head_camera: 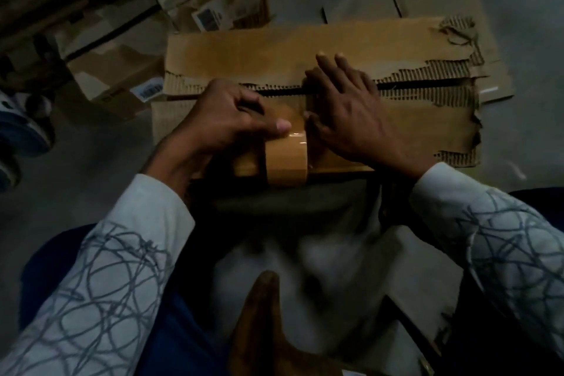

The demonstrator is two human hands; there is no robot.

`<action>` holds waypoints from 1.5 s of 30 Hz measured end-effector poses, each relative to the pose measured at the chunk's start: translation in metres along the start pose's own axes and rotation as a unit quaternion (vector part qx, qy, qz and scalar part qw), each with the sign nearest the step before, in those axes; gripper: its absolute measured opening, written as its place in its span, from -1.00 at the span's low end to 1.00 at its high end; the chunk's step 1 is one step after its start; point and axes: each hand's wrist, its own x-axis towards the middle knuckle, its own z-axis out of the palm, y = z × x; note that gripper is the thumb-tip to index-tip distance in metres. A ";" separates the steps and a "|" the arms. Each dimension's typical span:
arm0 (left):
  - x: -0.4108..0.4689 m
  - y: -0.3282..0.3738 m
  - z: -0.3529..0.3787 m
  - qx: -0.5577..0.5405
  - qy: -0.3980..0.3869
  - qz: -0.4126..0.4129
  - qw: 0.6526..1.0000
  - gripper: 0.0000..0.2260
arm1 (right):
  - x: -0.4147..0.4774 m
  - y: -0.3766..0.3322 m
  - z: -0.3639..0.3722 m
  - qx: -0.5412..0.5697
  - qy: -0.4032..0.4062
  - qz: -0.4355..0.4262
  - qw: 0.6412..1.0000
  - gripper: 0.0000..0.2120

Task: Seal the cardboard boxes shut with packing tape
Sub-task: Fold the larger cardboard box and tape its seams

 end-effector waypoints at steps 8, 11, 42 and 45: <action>0.031 -0.006 0.016 -0.013 0.046 0.017 0.999 -0.87 | 0.007 0.010 0.005 -0.032 -0.135 0.005 0.990 -0.29; 0.021 -0.007 0.009 -0.033 0.056 0.014 0.998 -0.84 | 0.011 0.009 0.004 -0.030 -0.150 0.007 0.988 -0.32; -0.004 -0.058 -0.024 -0.115 0.214 -0.048 0.969 -0.54 | 0.015 -0.037 -0.003 0.152 0.054 -0.089 0.983 -0.54; 0.000 -0.061 -0.025 -0.106 0.227 -0.056 0.966 -0.50 | 0.011 -0.057 -0.004 0.161 0.042 -0.175 0.970 -0.55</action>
